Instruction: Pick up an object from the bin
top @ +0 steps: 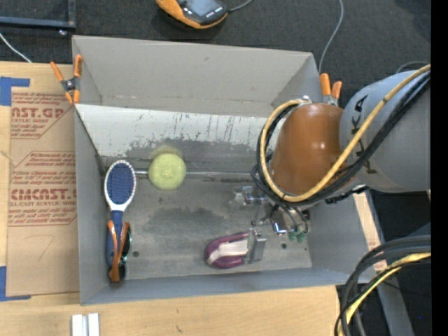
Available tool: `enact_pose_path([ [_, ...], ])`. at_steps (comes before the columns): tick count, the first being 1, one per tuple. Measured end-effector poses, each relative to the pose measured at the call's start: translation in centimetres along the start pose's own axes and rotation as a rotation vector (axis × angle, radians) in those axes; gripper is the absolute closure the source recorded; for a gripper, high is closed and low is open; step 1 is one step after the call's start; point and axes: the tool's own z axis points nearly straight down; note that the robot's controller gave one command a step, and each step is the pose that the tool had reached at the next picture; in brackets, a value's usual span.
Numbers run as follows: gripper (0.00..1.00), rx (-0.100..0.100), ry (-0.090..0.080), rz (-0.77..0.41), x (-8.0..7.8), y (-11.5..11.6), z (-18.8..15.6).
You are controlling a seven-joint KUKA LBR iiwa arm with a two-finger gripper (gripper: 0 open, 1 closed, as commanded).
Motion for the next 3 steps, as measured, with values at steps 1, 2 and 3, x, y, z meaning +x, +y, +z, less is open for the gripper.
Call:
enact_pose_path([
  [1,0.00,-0.001,-0.006,-0.058,0.2,0.2,8.0],
  [2,0.00,0.000,-0.021,-0.055,0.1,0.6,9.8],
  [3,1.00,-0.001,-0.017,-0.072,0.6,0.6,8.7],
])
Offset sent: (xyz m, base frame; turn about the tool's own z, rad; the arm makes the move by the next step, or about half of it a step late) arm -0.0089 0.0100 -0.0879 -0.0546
